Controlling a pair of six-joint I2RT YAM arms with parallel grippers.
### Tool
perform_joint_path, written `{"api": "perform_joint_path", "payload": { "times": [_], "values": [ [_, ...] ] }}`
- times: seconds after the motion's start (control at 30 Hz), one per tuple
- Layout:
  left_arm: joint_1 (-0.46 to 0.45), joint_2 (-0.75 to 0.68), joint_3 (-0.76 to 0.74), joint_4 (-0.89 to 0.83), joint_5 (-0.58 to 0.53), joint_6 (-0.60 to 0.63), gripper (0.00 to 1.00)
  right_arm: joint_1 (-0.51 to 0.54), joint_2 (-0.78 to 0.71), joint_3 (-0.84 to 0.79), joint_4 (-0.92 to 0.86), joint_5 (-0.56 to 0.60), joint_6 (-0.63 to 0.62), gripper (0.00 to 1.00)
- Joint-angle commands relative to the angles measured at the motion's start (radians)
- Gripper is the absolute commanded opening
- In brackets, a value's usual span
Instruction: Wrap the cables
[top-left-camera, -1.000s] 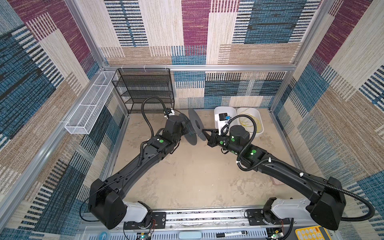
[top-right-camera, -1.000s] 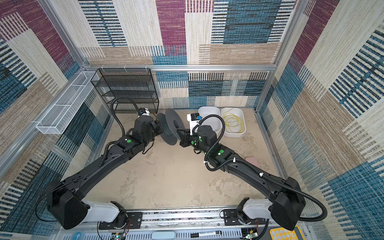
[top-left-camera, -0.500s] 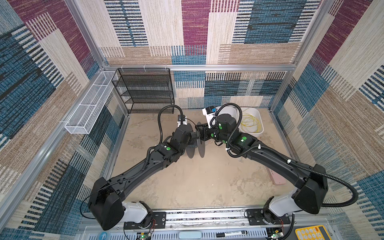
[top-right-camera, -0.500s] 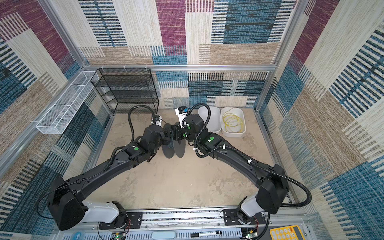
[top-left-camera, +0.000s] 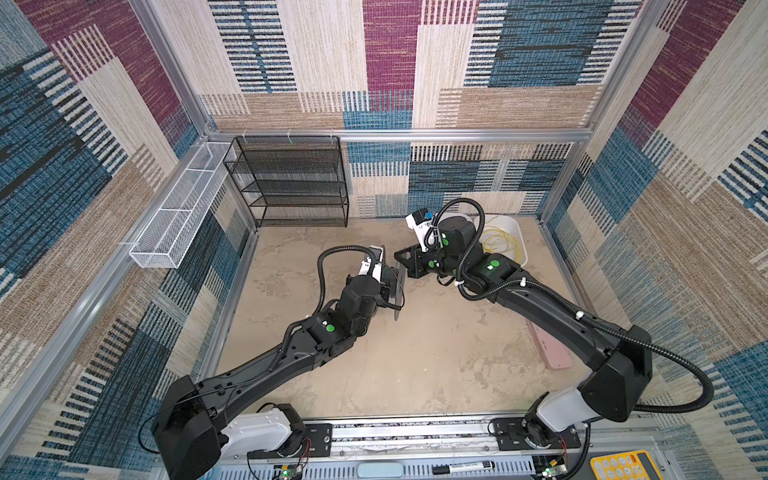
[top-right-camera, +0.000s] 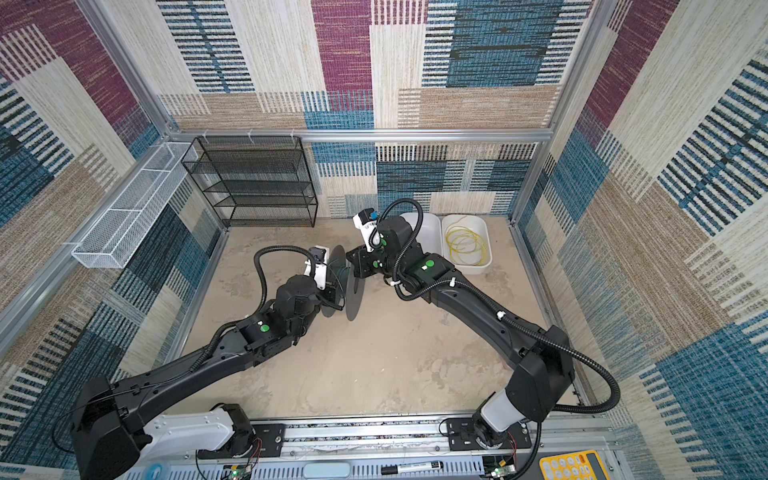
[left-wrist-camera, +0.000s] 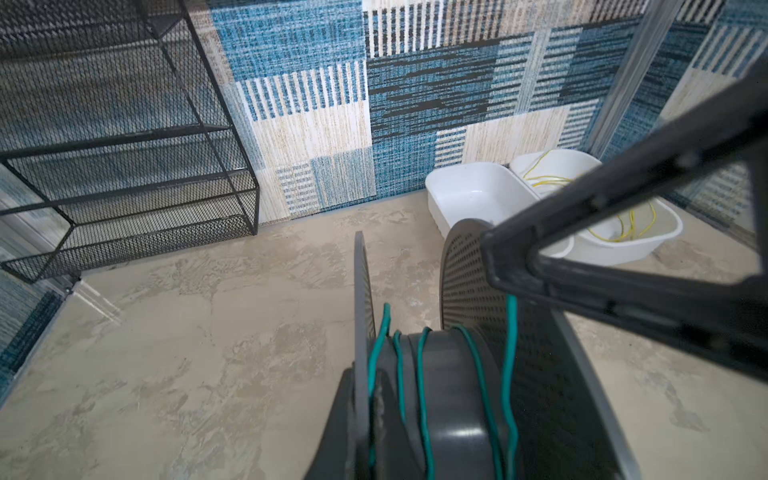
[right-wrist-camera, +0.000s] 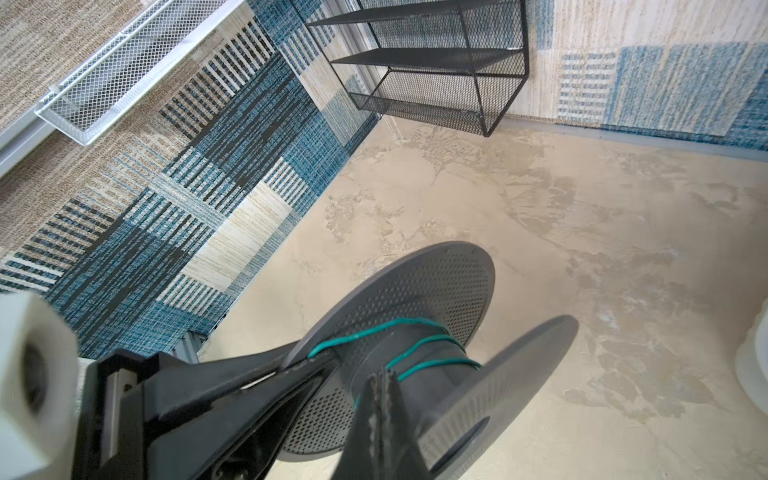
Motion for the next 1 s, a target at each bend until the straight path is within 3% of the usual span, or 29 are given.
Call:
{"api": "perform_joint_path", "payload": {
  "times": [0.0,0.5,0.97],
  "values": [
    [-0.024,-0.017,-0.034,-0.180,0.068,0.219,0.00,-0.017,-0.009,0.042,0.278,0.043,-0.024,0.00],
    [-0.085,-0.148,-0.168,0.017,0.092,0.599,0.00,-0.074,-0.027,0.024,0.256,0.008,-0.004,0.00],
    [-0.094,-0.097,-0.181,0.078,0.054,0.615,0.00,-0.107,-0.064,-0.103,0.289,0.007,0.041,0.00]
  ]
}}
